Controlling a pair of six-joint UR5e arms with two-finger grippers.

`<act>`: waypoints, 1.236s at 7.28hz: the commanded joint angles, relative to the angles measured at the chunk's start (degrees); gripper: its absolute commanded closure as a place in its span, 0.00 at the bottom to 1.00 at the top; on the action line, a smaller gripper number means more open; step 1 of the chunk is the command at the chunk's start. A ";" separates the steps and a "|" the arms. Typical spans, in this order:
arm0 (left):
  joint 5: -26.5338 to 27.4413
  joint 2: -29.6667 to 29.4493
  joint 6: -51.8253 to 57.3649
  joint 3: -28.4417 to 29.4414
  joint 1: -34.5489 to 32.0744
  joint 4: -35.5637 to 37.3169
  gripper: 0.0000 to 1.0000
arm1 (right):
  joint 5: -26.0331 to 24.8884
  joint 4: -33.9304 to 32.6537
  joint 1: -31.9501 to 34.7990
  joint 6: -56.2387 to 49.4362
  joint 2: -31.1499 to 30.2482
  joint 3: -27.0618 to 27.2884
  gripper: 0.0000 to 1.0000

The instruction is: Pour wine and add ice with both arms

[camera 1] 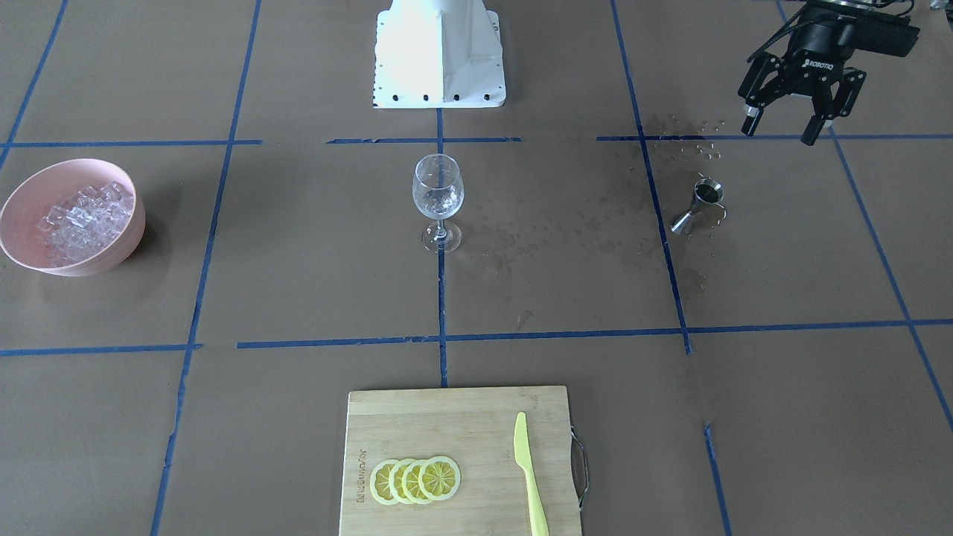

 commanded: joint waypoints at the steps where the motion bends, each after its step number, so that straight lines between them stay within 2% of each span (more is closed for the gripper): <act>1: 15.68 1.80 -11.96 0.22 15.20 -0.26 0.01 | 0.68 -0.28 -0.10 0.18 -0.12 2.67 0.00; 3: 27.74 1.81 -21.39 2.76 25.87 0.19 0.02 | 0.95 -0.27 -0.10 0.09 -0.65 4.34 0.00; 4: 34.41 0.68 -24.65 6.52 29.83 0.19 0.03 | 1.47 0.07 -0.10 0.09 -1.70 4.35 0.00; 6: 40.52 -5.37 -26.62 14.69 31.80 0.19 0.04 | 2.08 0.25 -0.27 0.27 -2.41 4.87 0.00; 7: 42.63 -6.18 -26.62 16.90 31.80 0.19 0.05 | 3.05 0.08 -0.53 1.31 -1.89 5.57 0.00; 9: 47.99 -6.80 -27.23 19.38 31.89 0.19 0.05 | 3.23 -0.10 -5.51 23.70 1.44 8.20 0.00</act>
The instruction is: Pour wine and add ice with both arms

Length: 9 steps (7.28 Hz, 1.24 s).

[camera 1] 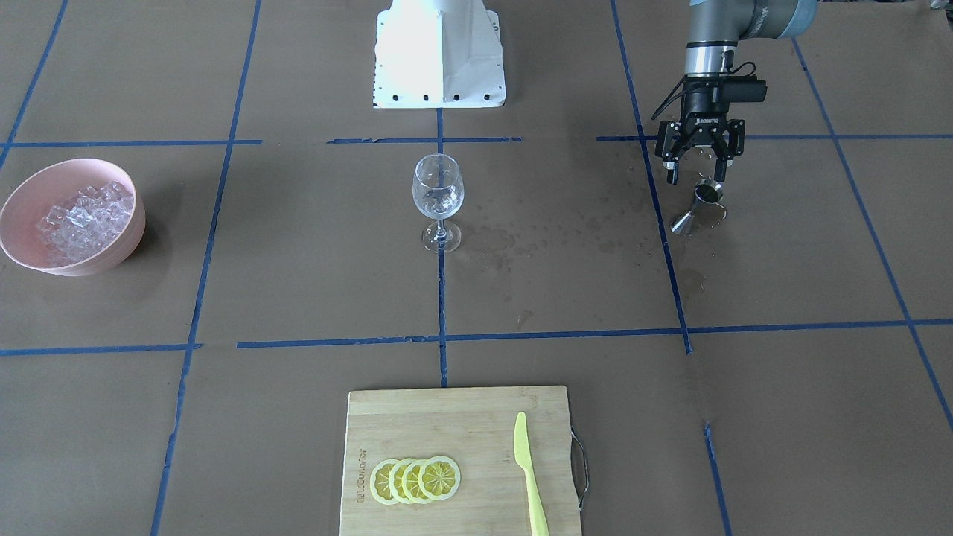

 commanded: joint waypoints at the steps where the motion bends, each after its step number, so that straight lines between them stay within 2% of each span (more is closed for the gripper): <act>1: 6.00 -1.35 -1.02 2.41 0.27 0.00 0.06 | -0.31 -0.17 -5.95 18.15 1.81 4.41 0.00; 4: 11.11 -6.44 -1.02 8.90 0.27 0.00 0.09 | -1.80 0.17 -8.87 23.03 1.90 7.24 0.00; 6: 14.54 -7.51 -1.02 10.15 0.27 0.00 0.11 | -5.40 0.26 -12.55 27.75 1.90 10.05 0.00; 9: 18.23 -7.51 -1.11 12.25 1.05 0.00 0.15 | -5.50 0.35 -14.15 30.06 1.81 10.94 0.00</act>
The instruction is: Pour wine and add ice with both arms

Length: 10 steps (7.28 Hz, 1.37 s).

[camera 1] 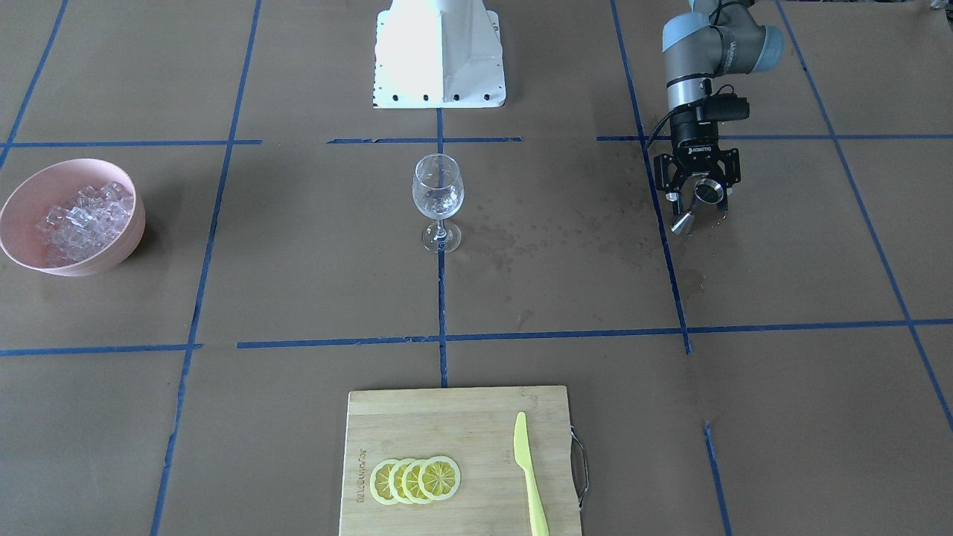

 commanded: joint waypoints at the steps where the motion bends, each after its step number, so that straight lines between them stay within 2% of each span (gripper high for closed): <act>1: 3.23 -0.04 -1.55 2.19 1.66 0.00 0.15 | -0.13 0.02 -0.72 0.77 -0.03 0.30 0.00; 4: 4.73 -0.13 -2.09 2.46 3.43 0.00 0.17 | -0.13 0.02 -0.81 0.68 -0.12 0.30 0.00; 6: 4.83 -0.13 -2.09 2.55 3.43 0.00 0.30 | -0.13 0.02 -0.81 0.68 -0.30 0.30 0.00; 7: 4.83 -0.22 -2.09 2.55 3.43 0.00 0.32 | -0.04 0.02 -0.81 0.68 -0.30 0.30 0.00; 10: 4.83 -1.35 -2.09 3.59 3.43 0.00 0.32 | -0.04 0.10 -0.81 0.68 -0.47 0.30 0.00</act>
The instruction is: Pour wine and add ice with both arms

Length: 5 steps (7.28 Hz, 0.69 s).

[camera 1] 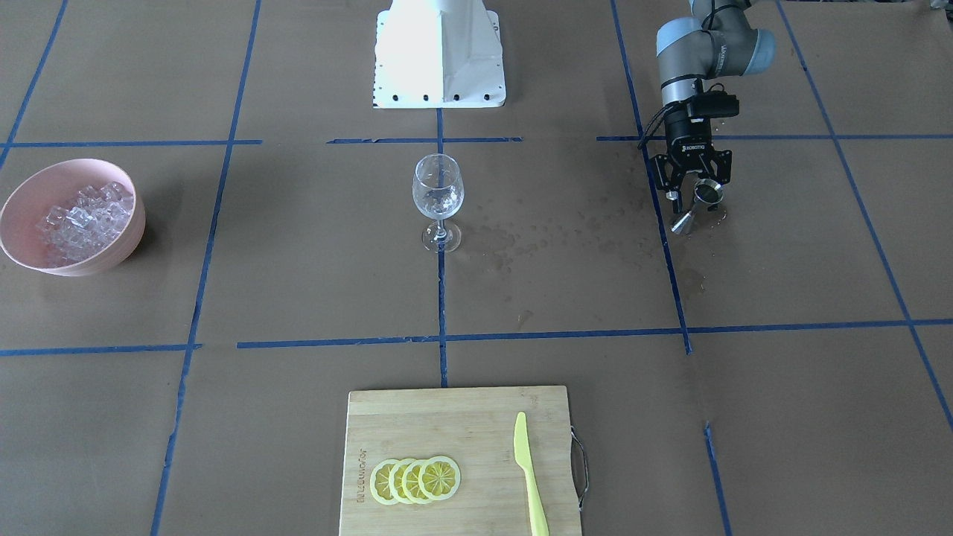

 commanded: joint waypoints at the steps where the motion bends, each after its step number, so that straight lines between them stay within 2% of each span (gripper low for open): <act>1: 0.00 -1.45 0.00 1.61 0.00 -0.05 0.32 | 0.00 0.06 0.00 0.00 -0.17 0.00 0.00; 5: 0.00 -1.81 0.00 1.54 -0.08 -0.05 0.36 | 0.00 0.06 0.00 0.00 -0.18 0.00 0.00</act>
